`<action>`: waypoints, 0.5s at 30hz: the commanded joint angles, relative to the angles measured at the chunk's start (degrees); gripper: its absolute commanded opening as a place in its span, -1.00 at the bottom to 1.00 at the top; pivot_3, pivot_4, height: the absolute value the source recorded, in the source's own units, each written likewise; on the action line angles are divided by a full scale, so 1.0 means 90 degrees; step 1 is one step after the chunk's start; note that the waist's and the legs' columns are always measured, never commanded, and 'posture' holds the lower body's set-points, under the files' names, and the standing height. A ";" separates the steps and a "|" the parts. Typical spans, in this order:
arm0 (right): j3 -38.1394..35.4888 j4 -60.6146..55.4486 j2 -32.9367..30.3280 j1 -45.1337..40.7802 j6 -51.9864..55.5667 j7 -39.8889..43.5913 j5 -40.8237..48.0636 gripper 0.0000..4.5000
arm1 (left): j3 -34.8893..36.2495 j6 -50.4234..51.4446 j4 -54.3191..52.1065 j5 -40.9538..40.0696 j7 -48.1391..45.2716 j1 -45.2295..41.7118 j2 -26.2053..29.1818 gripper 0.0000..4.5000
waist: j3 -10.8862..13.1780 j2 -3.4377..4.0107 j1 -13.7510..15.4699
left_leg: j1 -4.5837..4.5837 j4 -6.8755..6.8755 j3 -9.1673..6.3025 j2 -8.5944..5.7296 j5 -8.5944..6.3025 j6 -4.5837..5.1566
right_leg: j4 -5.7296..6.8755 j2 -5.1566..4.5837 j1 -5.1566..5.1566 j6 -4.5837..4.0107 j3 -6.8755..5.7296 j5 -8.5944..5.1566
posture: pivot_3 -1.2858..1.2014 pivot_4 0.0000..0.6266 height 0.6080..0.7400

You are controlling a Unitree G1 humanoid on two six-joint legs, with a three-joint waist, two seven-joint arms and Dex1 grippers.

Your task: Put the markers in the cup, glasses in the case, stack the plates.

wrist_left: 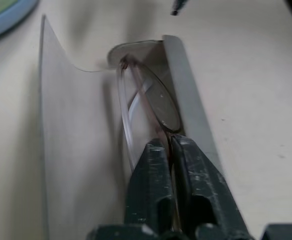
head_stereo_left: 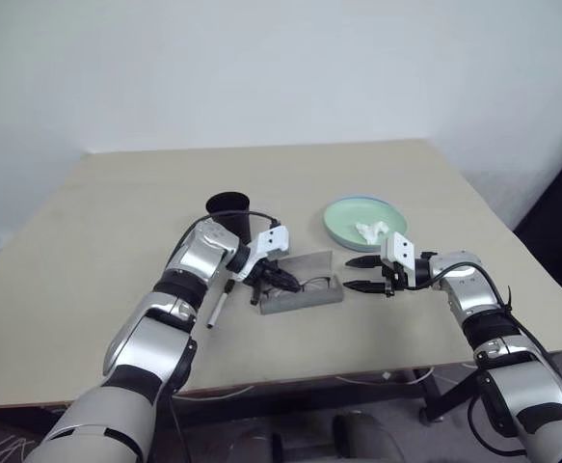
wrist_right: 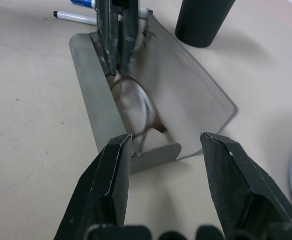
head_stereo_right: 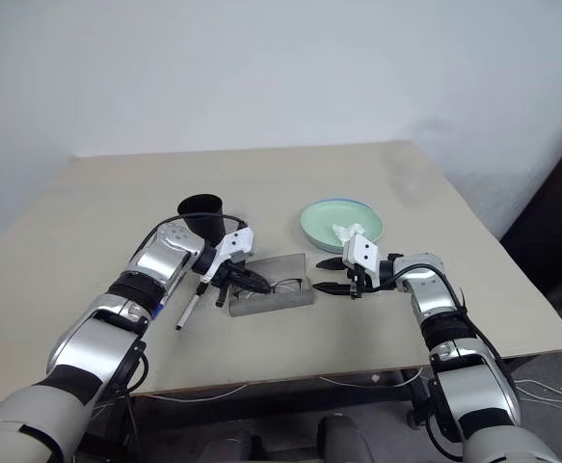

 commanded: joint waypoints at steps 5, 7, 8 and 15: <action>-0.0092 -0.0227 -0.0040 -0.0113 -0.0031 -0.0006 0.0104 0.05 | 0.0291 -0.0137 0.0080 -0.0081 0.0256 -0.0287 -0.0102 0.05 | 0.0000 -0.0001 0.0000 | -0.0005 0.0001 -0.0003 -0.0002 -0.0002 0.0001 | 0.0000 0.0000 -0.0004 0.0000 -0.0001 0.0000 | 0.03 -1.00 0.88; -0.0091 -0.0223 -0.0044 -0.0117 -0.0032 -0.0003 0.0102 0.05 | 0.0397 -0.0126 0.0035 -0.0173 0.0282 -0.0361 -0.0145 0.05 | 0.0000 -0.0001 0.0000 | -0.0011 0.0001 -0.0009 -0.0005 -0.0002 0.0001 | 0.0000 0.0000 -0.0006 0.0000 -0.0002 0.0000 | 0.03 -1.00 0.88; -0.0088 -0.0212 -0.0044 -0.0125 -0.0034 -0.0002 0.0098 0.05 | 0.0471 -0.0121 -0.0058 -0.0246 0.0283 -0.0419 -0.0166 0.05 | 0.0001 -0.0001 0.0000 | -0.0014 0.0001 -0.0011 -0.0006 -0.0002 0.0001 | 0.0000 0.0000 -0.0009 0.0000 -0.0002 0.0000 | 0.03 -1.00 0.88; -0.0080 -0.0147 -0.0028 -0.0176 -0.0049 0.0002 0.0083 0.05 | 0.0826 -0.0472 -0.0141 -0.0350 0.0747 -0.0804 -0.0270 0.05 | 0.0001 -0.0002 0.0000 | -0.0014 0.0001 -0.0018 -0.0016 -0.0001 0.0002 | -0.0002 -0.0004 -0.0005 0.0001 -0.0002 0.0000 | 0.03 -1.00 0.88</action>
